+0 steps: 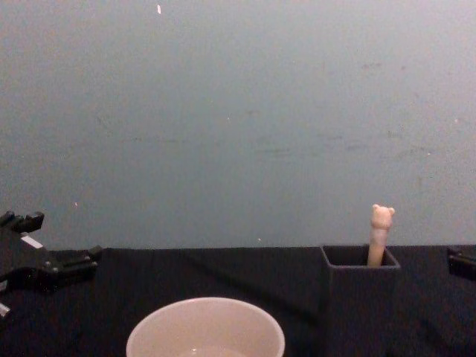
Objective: Pick up the stirring spoon with one hand, stir inside the cup, then place it back in its original position.
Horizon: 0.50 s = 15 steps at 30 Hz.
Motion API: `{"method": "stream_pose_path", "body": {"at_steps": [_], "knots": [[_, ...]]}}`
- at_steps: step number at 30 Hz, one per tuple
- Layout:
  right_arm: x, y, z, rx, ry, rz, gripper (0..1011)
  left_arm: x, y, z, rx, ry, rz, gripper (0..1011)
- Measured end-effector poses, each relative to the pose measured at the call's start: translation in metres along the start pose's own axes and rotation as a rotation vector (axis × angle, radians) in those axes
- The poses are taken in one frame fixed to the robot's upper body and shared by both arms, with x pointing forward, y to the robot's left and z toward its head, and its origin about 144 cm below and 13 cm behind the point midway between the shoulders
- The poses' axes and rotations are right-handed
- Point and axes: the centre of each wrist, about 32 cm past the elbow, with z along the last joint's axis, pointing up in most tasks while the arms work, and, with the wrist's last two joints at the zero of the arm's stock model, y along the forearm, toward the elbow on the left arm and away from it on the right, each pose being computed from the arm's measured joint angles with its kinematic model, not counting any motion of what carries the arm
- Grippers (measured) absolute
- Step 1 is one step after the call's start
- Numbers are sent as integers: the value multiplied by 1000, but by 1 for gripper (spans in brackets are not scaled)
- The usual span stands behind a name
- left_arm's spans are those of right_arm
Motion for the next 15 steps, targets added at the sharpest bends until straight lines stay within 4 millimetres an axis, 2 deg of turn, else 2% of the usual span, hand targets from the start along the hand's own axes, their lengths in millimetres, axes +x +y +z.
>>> {"method": "stream_pose_path", "body": {"at_steps": [15], "knots": [[0, 0, 1, 4, 0, 2, 1000, 0, 0, 0, 0, 0, 0, 1002]]}}
